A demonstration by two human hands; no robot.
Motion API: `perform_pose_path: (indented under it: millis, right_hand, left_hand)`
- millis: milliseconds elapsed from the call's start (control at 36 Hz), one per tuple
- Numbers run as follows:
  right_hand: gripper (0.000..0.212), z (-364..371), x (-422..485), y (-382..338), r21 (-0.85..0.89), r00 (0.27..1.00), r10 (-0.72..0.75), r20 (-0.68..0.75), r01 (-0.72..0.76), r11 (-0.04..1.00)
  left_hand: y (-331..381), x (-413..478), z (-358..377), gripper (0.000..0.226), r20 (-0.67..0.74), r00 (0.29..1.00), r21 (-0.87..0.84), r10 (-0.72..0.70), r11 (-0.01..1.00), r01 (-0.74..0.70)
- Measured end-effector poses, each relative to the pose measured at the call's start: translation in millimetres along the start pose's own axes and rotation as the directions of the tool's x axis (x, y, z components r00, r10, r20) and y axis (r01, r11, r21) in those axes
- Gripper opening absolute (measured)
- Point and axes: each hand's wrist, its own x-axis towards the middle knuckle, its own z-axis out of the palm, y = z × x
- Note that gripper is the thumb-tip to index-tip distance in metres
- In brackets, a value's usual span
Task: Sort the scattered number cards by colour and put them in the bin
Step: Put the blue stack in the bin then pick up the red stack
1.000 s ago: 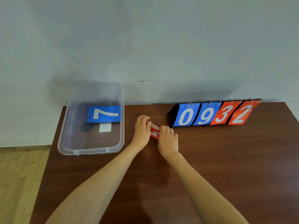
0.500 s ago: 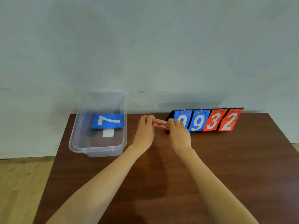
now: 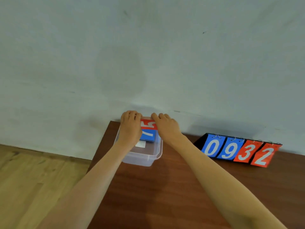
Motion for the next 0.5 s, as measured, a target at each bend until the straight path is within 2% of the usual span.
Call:
perform_pose_path:
  millis: [83,139,250,361,417,500]
  right_hand:
    - [0.047,7.8,15.0,-19.1,0.02,0.996,-0.032,0.081,0.03,0.999]
    - [0.043,14.4,22.4,-26.8,0.036,0.988,-0.042,0.149,0.037,0.999]
    - [0.038,36.5,35.7,-31.9,0.069,0.961,-0.054,0.271,0.036,0.997]
    - [0.043,63.8,46.6,-30.2,0.113,0.903,-0.026,0.428,-0.025,0.993]
    - [0.041,74.3,52.2,-29.0,0.104,0.864,-0.016,0.503,-0.042,0.994]
    - [0.032,88.9,59.7,-30.4,0.116,0.801,-0.028,0.598,-0.052,0.992]
  left_hand:
    - [-22.3,-0.8,2.2,0.04,0.064,0.997,0.036,0.042,0.998,-0.044]
    - [-31.4,0.9,5.6,0.037,0.159,0.985,0.011,0.063,0.998,-0.066]
    - [-47.1,6.6,17.6,0.032,0.358,0.927,0.082,0.111,0.985,-0.149]
    - [-46.4,12.7,27.0,0.03,0.486,0.862,0.176,0.145,0.95,-0.259]
    - [-42.8,14.6,34.2,0.029,0.553,0.824,0.204,0.12,0.94,-0.274]
    - [-45.1,19.9,50.9,0.028,0.654,0.756,0.211,0.031,0.952,-0.221]
